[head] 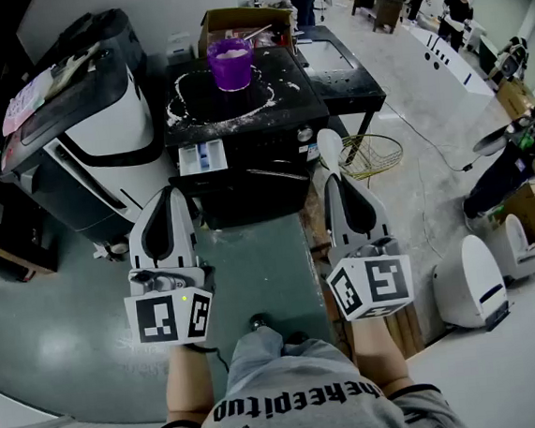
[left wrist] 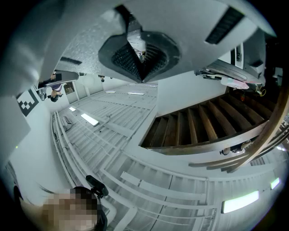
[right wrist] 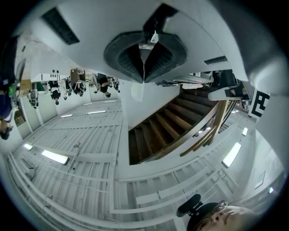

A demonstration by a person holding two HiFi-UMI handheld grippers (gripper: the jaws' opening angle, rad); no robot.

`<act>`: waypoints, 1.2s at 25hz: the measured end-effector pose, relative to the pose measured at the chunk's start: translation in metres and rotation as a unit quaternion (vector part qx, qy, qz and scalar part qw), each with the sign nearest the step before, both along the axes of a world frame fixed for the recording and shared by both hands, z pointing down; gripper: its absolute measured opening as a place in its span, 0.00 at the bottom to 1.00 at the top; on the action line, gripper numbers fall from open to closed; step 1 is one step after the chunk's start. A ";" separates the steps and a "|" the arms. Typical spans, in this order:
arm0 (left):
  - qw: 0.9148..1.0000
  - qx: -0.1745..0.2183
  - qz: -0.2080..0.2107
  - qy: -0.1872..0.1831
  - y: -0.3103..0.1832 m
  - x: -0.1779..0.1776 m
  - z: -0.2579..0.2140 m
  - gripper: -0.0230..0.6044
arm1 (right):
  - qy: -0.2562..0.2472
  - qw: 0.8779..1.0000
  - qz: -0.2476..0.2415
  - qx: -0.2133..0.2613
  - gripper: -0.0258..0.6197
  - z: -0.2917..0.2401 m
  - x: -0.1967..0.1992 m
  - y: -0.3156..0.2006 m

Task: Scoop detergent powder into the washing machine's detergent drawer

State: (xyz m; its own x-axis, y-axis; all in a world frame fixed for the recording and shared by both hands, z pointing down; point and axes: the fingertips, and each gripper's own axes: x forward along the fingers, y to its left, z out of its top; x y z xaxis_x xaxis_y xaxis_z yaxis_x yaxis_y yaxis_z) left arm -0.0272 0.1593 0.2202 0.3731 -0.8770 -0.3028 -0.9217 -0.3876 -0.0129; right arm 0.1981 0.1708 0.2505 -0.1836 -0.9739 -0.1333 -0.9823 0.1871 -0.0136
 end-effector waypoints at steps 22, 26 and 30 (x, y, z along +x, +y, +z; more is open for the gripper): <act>1.000 0.010 0.012 -0.004 -0.047 -0.011 -0.007 0.04 | 0.029 0.999 -0.030 0.018 0.05 -0.002 -0.031 -0.048; 1.000 0.014 0.017 -0.007 -0.068 -0.019 -0.007 0.04 | 0.029 0.998 -0.046 0.014 0.05 0.004 -0.046 -0.068; 0.999 0.015 0.026 -0.013 -0.084 -0.024 -0.005 0.04 | -0.012 0.999 -0.050 -0.011 0.05 0.011 -0.051 -0.087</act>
State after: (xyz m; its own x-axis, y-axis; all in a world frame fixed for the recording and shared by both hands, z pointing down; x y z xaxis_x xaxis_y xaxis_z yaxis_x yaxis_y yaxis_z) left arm -0.0508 0.0758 0.2151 0.4254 -0.8468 -0.3192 -0.8998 -0.4337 -0.0487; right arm 0.1469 0.0836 0.2615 -0.2762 -0.9538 -0.1182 -0.9583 0.2827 -0.0425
